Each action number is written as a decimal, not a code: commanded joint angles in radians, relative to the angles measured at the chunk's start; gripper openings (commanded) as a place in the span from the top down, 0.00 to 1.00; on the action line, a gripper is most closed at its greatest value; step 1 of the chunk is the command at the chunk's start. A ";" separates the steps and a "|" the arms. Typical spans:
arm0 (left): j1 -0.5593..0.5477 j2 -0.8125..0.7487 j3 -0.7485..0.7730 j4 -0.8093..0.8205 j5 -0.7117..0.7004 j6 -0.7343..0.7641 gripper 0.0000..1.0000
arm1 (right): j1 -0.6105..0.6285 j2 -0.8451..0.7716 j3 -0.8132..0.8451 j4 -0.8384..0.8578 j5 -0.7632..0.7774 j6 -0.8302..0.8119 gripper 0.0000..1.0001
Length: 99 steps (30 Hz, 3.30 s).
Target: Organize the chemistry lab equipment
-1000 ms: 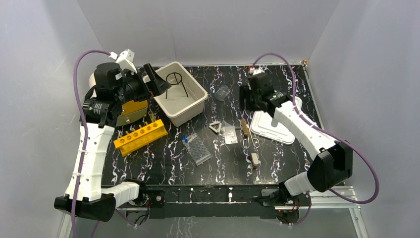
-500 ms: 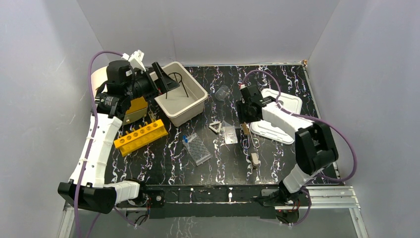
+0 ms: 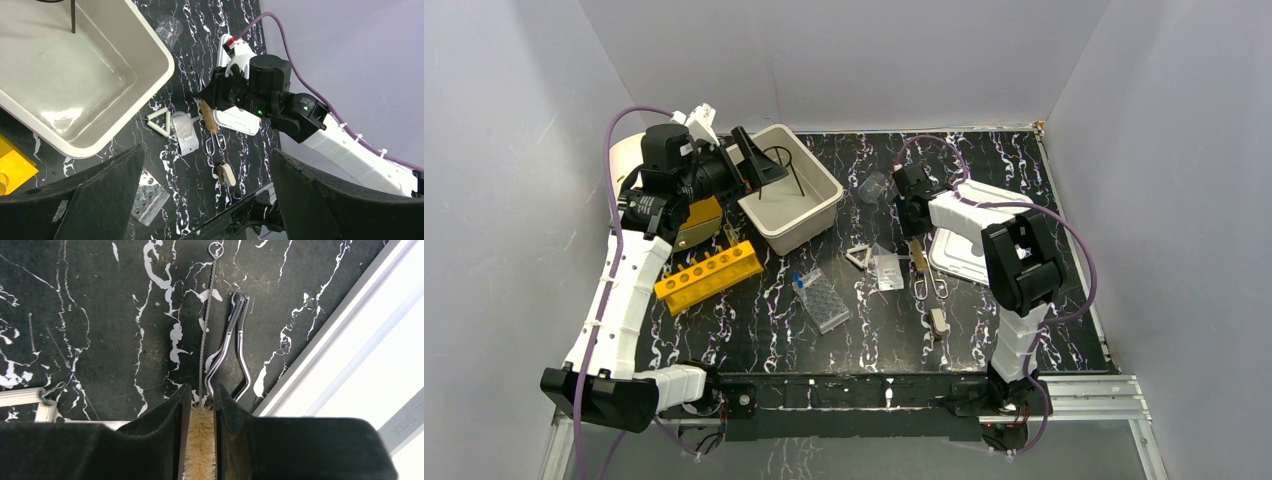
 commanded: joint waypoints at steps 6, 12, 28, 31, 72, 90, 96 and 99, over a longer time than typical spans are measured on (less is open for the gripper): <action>-0.005 -0.026 -0.011 0.006 0.006 0.008 0.06 | -0.002 0.057 0.077 -0.024 0.008 -0.013 0.78; -0.004 -0.021 -0.003 0.004 0.000 0.010 0.06 | -0.001 0.039 0.115 -0.056 0.042 -0.006 0.92; -0.005 -0.017 0.025 -0.011 -0.065 0.005 0.06 | 0.000 -0.159 0.279 -0.011 -0.178 0.020 1.00; -0.005 -0.020 0.021 -0.011 -0.101 -0.037 0.07 | 0.023 -0.170 0.378 0.027 -0.245 0.063 1.00; -0.005 -0.139 0.053 -0.134 -0.405 -0.016 0.07 | 0.386 0.667 1.245 -0.030 -0.308 0.136 0.92; -0.004 -0.128 0.082 -0.117 -0.395 0.018 0.06 | 0.386 0.433 1.188 0.012 -0.333 0.209 0.49; -0.005 -0.124 0.086 -0.092 -0.366 0.029 0.04 | 0.349 0.209 0.958 0.076 -0.265 0.218 0.43; -0.005 -0.128 0.081 -0.086 -0.369 0.029 0.04 | 0.295 0.108 0.845 0.076 -0.199 0.255 0.41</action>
